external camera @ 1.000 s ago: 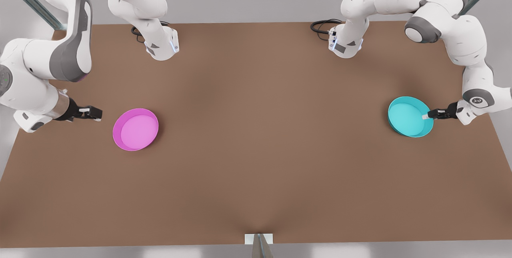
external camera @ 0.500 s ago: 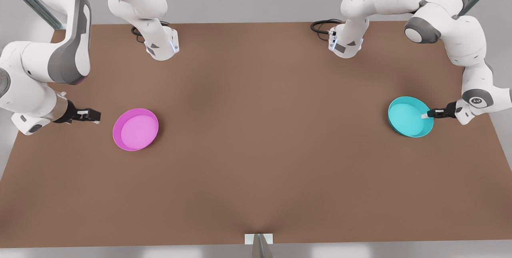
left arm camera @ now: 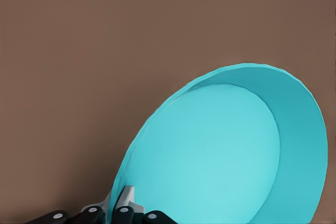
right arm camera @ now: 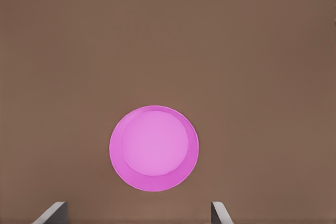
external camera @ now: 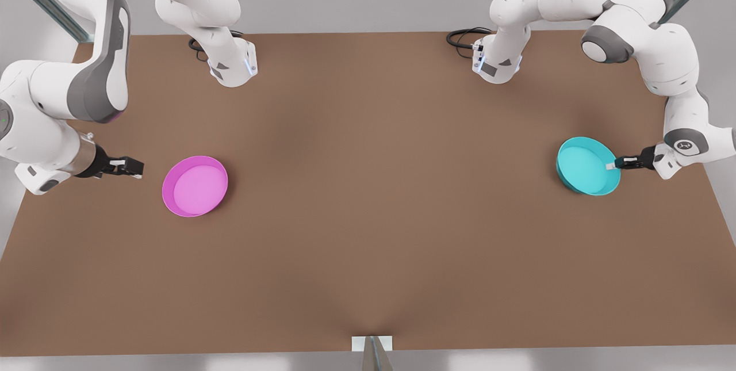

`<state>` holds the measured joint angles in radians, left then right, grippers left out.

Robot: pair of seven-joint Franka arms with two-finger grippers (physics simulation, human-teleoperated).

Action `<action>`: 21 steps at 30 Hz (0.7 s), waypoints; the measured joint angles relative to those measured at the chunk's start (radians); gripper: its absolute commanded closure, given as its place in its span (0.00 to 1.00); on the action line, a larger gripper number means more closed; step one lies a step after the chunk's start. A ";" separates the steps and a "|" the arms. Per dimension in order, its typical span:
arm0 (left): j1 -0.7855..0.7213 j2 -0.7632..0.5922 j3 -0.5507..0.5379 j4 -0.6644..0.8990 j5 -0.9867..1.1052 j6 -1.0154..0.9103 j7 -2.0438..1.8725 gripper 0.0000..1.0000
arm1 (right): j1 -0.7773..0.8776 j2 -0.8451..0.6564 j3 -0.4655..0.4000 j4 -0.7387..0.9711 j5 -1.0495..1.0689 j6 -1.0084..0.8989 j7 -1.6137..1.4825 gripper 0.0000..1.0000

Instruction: Flip the blue plate over with the left arm, and stack the pink plate on top of the blue plate with the right arm

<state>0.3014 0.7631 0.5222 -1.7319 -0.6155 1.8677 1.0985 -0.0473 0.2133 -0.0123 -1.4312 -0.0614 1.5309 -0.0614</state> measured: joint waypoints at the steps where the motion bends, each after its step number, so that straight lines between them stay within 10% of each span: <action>1: -0.001 -0.005 0.002 0.001 0.003 -0.015 -0.006 0.79 | 0.000 0.000 0.000 0.000 0.000 0.000 0.000 0.00; 21: -0.259 -0.062 -0.004 0.211 0.014 -0.348 -0.296 0.79 | 0.000 0.000 0.002 0.000 0.000 0.000 0.000 0.00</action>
<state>0.0421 0.7012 0.5182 -1.5211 -0.6016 1.5197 0.8023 -0.0476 0.2133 -0.0107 -1.4312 -0.0614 1.5309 -0.0614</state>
